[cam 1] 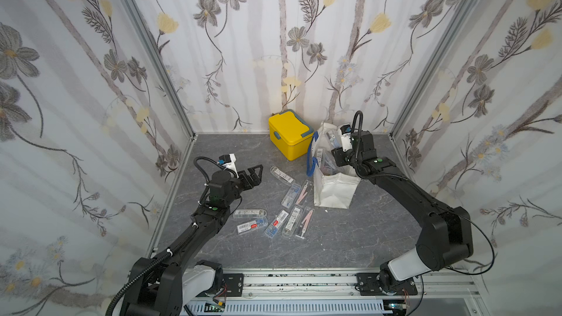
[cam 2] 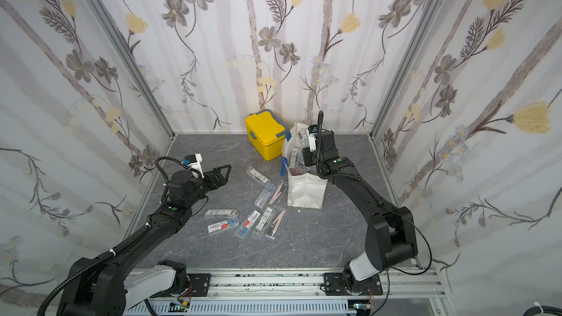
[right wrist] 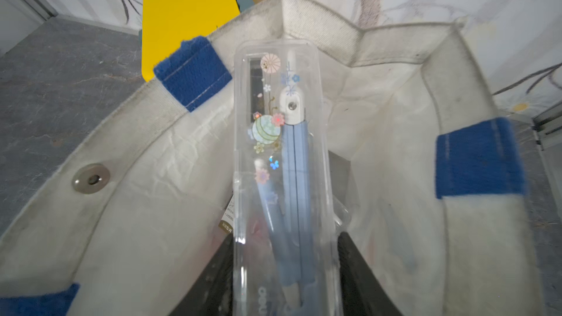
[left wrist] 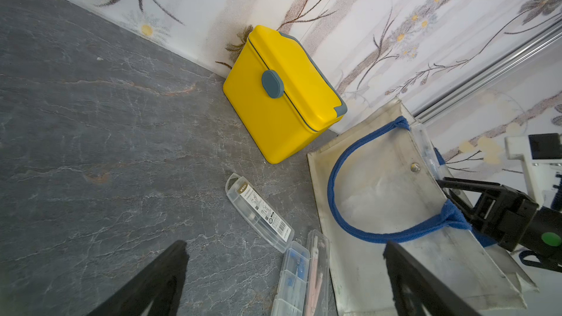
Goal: Put the compass set into the canvas bag
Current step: Place the compass set in the canvas bag.
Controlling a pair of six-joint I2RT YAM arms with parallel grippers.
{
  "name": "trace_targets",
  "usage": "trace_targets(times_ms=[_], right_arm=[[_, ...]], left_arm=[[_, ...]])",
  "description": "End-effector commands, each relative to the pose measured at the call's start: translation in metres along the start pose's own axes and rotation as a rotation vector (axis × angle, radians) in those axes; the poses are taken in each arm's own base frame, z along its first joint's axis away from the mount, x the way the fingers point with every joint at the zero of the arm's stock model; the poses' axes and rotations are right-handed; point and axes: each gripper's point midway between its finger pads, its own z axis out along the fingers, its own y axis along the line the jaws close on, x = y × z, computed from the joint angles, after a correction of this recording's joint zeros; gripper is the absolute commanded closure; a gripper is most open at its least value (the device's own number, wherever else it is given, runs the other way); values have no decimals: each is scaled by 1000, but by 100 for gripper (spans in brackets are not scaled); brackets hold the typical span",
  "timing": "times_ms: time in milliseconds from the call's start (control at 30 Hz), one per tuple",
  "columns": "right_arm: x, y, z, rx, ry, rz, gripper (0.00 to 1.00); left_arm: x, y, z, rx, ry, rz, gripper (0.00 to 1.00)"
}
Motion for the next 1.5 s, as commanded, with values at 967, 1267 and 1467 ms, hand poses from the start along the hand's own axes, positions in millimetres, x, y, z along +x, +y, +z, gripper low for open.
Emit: trace_targets(times_ms=[967,1267,1467], right_arm=[[42,-6,69,11,285,-44,43],[8,-2,45,-2,174,-48,32],[-19,-2,20,-1,65,-51,25]], left_arm=[[32,47,32,-338,108,65,0],[26,52,20,-380,84,83,0],[30,63,9,-474,111,-13,0]])
